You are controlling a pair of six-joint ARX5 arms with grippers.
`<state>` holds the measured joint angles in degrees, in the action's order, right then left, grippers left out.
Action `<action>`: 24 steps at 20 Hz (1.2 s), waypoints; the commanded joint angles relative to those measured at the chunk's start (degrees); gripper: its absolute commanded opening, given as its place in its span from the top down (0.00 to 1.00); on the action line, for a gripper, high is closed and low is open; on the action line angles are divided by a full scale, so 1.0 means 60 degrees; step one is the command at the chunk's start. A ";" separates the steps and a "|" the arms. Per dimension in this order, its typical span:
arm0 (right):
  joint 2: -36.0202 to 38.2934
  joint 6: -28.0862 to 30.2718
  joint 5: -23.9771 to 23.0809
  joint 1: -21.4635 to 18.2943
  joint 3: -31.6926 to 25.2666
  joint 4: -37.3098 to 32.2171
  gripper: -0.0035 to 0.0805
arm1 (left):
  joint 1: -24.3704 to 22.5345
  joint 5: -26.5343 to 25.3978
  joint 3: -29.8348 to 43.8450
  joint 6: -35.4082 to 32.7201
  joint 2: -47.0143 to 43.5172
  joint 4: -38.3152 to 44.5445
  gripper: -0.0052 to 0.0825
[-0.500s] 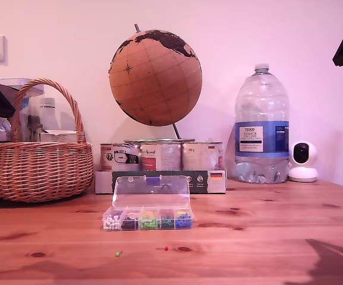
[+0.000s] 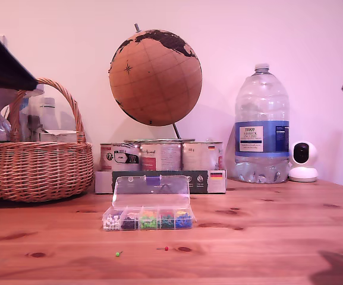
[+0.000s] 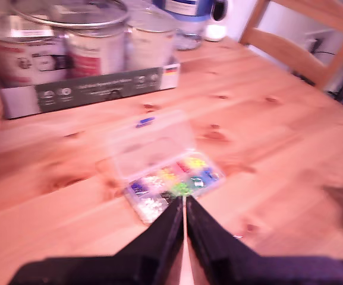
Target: Sort the loose pins on the table into their correct compartments
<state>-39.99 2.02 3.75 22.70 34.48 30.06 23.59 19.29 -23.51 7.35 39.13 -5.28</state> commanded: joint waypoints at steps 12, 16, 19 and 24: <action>-0.1701 -0.0707 0.2521 0.0929 0.0514 -0.0820 0.97 | 0.1851 0.1464 0.0095 -0.0554 0.0047 -0.0991 0.97; -0.3330 -0.0535 0.2528 0.1570 0.1657 -0.0244 0.97 | 0.1865 0.1461 0.0095 -0.0546 0.0047 -0.1166 0.97; -0.4477 -0.0328 0.2492 0.1883 0.2761 0.0525 0.97 | 0.1865 0.1450 0.0095 -0.0550 0.0051 -0.1406 0.97; -0.5978 -0.0317 0.1982 0.2098 0.4244 0.1690 0.97 | 0.1865 0.1384 0.0095 -0.0466 0.0525 -0.1632 0.97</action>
<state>-74.46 -0.05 16.01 34.65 59.70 39.59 34.74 27.57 -23.51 4.34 41.36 -15.20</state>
